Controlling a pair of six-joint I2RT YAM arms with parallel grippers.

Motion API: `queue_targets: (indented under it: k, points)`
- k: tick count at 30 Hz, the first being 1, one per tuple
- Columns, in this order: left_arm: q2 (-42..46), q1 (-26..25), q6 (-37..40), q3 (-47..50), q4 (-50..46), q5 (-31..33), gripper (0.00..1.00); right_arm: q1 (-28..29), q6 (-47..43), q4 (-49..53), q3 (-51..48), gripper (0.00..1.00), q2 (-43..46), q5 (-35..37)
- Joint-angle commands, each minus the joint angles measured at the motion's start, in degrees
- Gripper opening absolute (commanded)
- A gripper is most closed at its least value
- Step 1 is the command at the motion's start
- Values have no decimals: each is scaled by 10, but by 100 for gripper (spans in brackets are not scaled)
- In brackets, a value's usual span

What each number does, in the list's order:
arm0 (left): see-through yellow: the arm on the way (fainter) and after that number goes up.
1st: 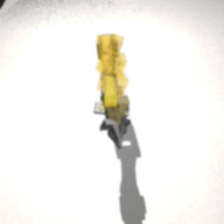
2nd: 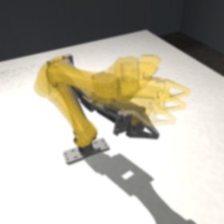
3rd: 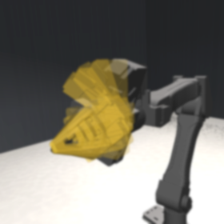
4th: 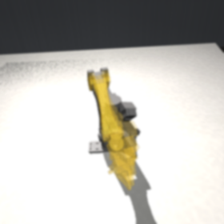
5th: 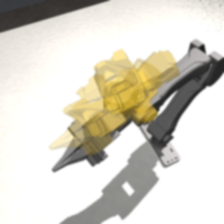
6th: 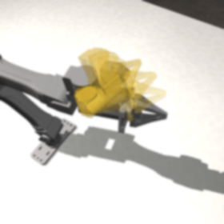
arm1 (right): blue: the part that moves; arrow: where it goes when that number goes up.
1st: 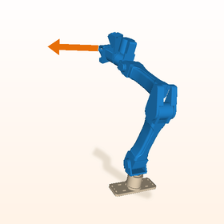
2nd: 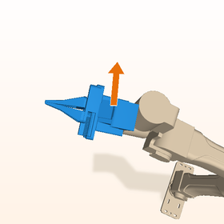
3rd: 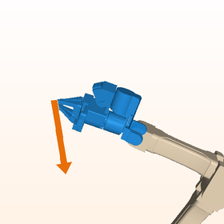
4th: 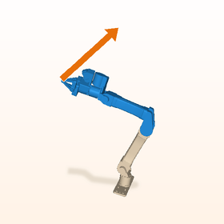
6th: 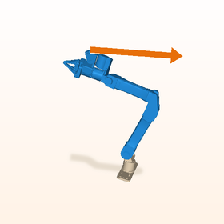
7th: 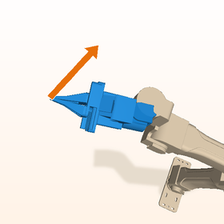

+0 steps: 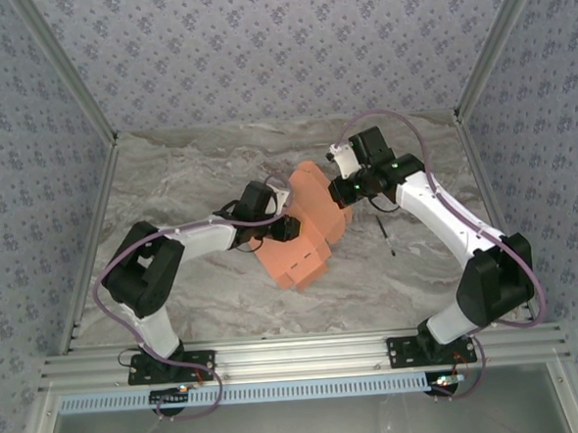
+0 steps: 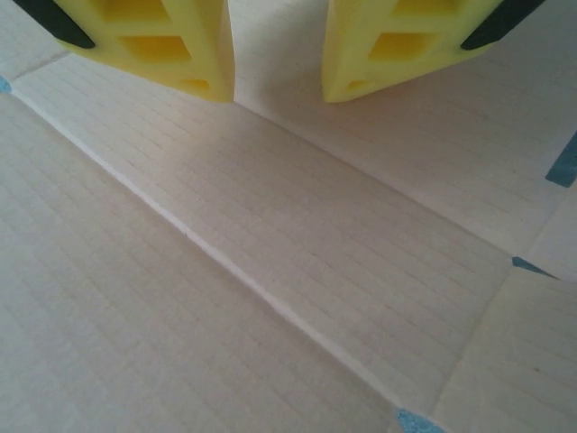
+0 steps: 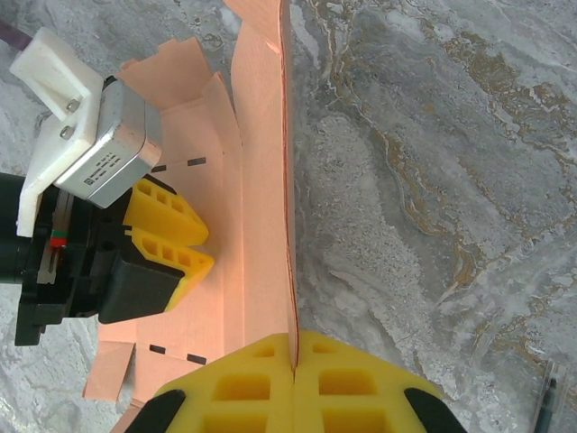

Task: Fold the paper box

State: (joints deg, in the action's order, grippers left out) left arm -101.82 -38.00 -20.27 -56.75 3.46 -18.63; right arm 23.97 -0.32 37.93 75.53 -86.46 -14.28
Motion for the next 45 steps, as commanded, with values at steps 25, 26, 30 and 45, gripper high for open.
queue_targets:
  k: [25, 26, 30, 45]
  points:
    - [-109, -1, -79, 1, 169, -40, 30, 1, 32, -49, -30, 0, -41, 8]
    - [-113, -1, -86, 4, 180, -40, 30, 2, 34, -52, -34, 0, -41, 14]
    - [-123, -1, -115, 19, 221, -27, 30, 12, 42, -63, -51, 0, -40, 47]
    - [-144, -3, -146, 22, 266, -37, 30, 49, 47, -81, -50, 0, -61, 101]
